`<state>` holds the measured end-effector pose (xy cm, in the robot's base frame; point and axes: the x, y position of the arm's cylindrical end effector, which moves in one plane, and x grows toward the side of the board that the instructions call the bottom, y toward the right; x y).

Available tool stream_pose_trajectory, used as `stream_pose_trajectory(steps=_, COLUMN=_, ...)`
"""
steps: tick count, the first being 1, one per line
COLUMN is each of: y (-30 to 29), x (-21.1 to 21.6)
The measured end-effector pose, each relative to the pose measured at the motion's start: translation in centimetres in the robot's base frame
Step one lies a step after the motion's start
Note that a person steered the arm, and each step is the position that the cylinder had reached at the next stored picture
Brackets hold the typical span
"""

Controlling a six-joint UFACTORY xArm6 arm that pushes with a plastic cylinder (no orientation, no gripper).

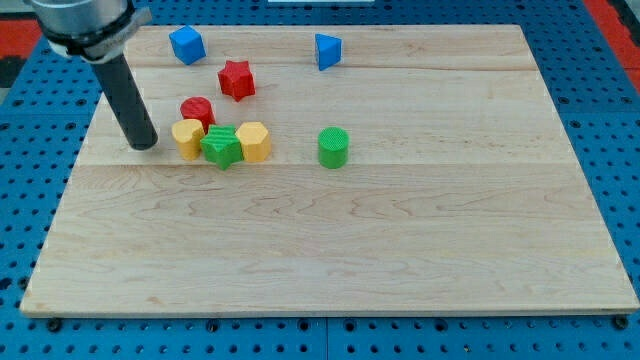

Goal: Move the yellow heart towards the top right

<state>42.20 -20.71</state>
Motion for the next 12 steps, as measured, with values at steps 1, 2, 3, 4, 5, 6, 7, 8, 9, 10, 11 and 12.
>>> stream_pose_trajectory(steps=1, y=7.1, x=-1.9)
stream_pose_trajectory(steps=2, y=15.2, x=-4.4)
stream_pose_trajectory(steps=3, y=17.5, x=-5.1)
stream_pose_trajectory(steps=4, y=17.5, x=-5.7)
stream_pose_trajectory(steps=5, y=17.5, x=-6.2)
stream_pose_trajectory(steps=6, y=18.1, x=-6.3)
stream_pose_trajectory(steps=7, y=20.3, x=-6.3)
stream_pose_trajectory(steps=8, y=22.6, x=-6.4)
stream_pose_trajectory(steps=9, y=23.5, x=-6.6)
stream_pose_trajectory(steps=10, y=24.8, x=-10.0)
stream_pose_trajectory(steps=11, y=23.8, x=-11.1)
stream_pose_trajectory(steps=12, y=25.1, x=-12.3)
